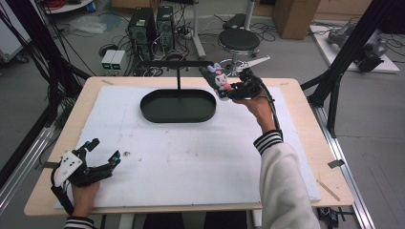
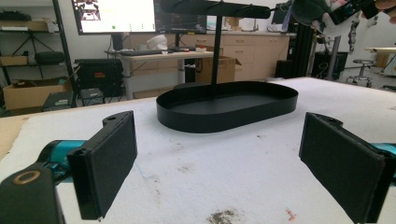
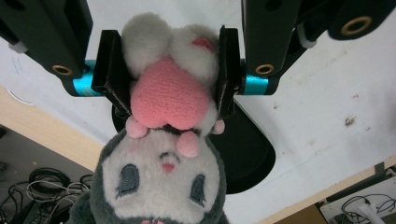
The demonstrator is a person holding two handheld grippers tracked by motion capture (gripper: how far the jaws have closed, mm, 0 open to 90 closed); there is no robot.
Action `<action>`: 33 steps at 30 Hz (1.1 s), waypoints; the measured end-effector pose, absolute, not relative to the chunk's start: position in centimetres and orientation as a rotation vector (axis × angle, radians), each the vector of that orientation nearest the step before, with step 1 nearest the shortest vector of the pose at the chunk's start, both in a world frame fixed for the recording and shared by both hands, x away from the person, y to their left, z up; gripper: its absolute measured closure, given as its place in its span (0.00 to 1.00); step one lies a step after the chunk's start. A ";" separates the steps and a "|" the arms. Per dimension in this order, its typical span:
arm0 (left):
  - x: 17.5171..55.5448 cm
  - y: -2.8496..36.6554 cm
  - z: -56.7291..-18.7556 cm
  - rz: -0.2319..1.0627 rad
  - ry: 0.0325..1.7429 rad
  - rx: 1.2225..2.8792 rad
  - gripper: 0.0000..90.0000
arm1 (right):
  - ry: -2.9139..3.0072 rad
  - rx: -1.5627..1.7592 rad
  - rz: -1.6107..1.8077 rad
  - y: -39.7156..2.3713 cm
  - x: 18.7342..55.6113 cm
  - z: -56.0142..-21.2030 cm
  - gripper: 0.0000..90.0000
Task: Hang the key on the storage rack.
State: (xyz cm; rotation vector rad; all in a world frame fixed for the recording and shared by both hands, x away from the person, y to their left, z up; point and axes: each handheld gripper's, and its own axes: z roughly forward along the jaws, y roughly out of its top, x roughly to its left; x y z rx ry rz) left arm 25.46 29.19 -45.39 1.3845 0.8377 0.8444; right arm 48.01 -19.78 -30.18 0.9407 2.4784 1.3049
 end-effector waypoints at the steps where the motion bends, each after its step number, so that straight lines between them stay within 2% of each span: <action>1: 25.5 29.2 -45.4 0.844 0.837 1.384 0.13 | 2.478 0.933 1.302 -19.7 48.1 -30.1 0.60; 33: 25.5 29.2 -45.4 0.845 0.839 1.383 0.13 | 2.439 0.919 1.300 -17.6 49.4 -27.7 0.60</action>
